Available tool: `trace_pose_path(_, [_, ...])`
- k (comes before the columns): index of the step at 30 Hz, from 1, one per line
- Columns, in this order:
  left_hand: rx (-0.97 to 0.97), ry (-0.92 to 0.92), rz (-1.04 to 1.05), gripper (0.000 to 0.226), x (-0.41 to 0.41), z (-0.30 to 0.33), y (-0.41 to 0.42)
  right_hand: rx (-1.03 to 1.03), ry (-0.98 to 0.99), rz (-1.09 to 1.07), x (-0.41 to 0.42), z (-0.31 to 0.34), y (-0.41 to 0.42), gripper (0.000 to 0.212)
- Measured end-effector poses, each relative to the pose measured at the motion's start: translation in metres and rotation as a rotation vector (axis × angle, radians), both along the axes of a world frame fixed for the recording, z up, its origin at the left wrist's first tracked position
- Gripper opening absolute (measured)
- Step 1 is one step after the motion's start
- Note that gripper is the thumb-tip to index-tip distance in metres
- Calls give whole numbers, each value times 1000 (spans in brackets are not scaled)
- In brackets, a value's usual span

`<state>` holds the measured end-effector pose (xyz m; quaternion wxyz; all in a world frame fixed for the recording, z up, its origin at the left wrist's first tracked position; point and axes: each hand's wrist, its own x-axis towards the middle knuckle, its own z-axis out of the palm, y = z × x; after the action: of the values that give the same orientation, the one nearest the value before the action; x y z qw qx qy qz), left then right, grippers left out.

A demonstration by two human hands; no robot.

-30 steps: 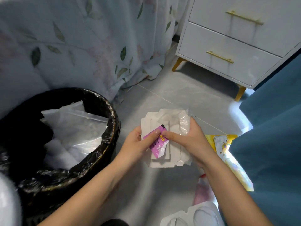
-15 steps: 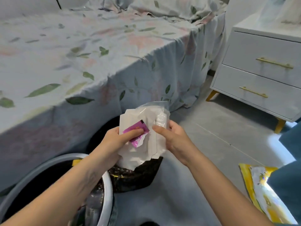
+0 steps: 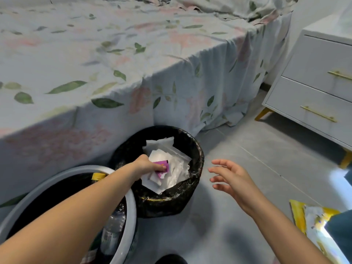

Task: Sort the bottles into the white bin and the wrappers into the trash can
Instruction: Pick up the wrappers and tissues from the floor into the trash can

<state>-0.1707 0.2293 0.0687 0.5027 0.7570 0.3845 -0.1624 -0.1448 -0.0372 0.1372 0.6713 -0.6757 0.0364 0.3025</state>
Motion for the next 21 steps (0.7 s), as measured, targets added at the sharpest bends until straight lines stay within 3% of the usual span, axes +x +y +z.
trace_pose_path(5, [513, 202, -206, 69, 2, -11, -10, -41, -31, 22, 5, -10, -11, 16])
trace_pose_path(10, [779, 152, -342, 67, 11, 19, -18, -63, -16, -20, 8, -16, -31, 18])
trace_pose_path(16, [638, -333, -238, 31, 40, 73, -49, -139, 11, -41, 15, -32, -65, 19])
trace_pose_path(18, [574, -461, -253, 29, 54, 92, -82, -193, 23, -75, 20, -45, -86, 18])
trace_pose_path(21, [321, -542, -315, 31, 80, 102, -136, -334, 18, -111, 27, -66, -125, 14])
